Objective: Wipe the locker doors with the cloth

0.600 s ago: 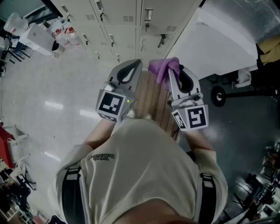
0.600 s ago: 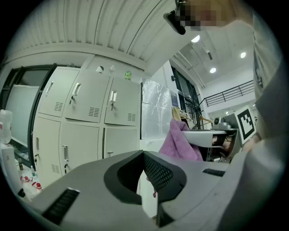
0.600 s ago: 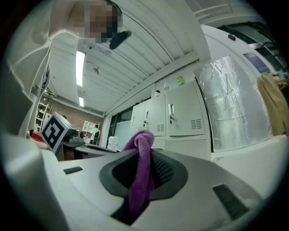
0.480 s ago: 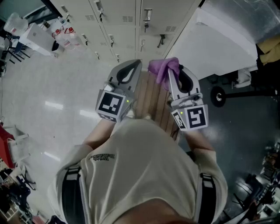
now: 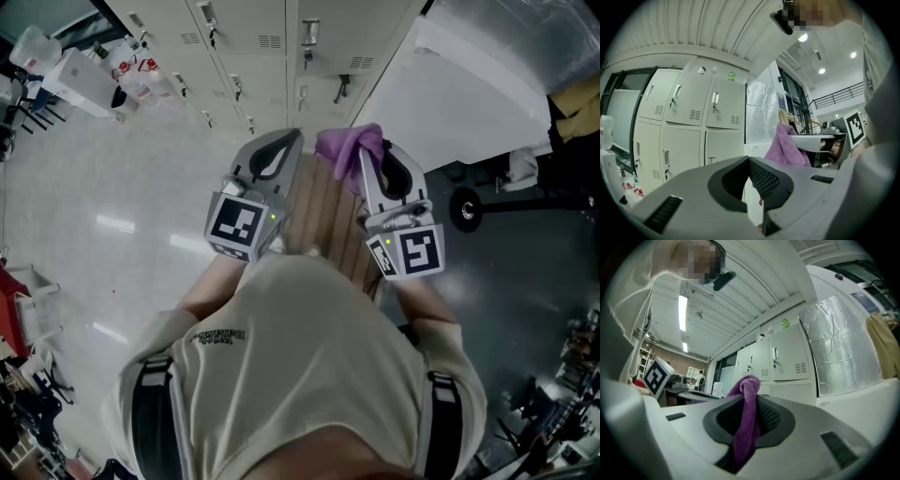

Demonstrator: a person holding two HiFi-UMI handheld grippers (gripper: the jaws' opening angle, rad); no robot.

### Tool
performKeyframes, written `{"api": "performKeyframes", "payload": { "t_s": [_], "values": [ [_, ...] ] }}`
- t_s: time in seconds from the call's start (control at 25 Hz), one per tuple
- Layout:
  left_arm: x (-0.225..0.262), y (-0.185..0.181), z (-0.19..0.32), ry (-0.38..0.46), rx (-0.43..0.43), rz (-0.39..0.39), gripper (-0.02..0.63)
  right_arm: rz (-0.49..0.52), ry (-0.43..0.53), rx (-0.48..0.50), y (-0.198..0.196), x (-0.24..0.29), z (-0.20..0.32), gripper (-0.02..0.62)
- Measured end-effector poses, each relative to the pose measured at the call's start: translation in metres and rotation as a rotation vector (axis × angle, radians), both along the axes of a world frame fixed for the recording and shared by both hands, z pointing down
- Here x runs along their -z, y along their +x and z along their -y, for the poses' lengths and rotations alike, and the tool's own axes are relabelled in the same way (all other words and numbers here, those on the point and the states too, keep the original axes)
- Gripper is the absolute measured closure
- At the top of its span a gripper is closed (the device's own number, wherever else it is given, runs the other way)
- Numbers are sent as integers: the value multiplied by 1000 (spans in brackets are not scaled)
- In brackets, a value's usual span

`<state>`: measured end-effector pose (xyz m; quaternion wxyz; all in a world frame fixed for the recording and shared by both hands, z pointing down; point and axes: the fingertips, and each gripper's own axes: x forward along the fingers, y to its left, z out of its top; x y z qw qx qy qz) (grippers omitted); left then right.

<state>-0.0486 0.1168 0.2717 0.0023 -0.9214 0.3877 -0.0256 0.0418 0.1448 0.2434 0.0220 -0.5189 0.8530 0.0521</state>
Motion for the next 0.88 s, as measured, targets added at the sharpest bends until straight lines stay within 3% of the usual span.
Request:
{"api": "performKeyframes", "payload": {
  "t_s": [0.6,0.88],
  "values": [
    [-8,23,-5,-4,62,6,604,6,45,28,34,0,-1,541],
    [-6,16,2,8,107,7,604,-1,57,65,29,0,13,541]
  ]
}}
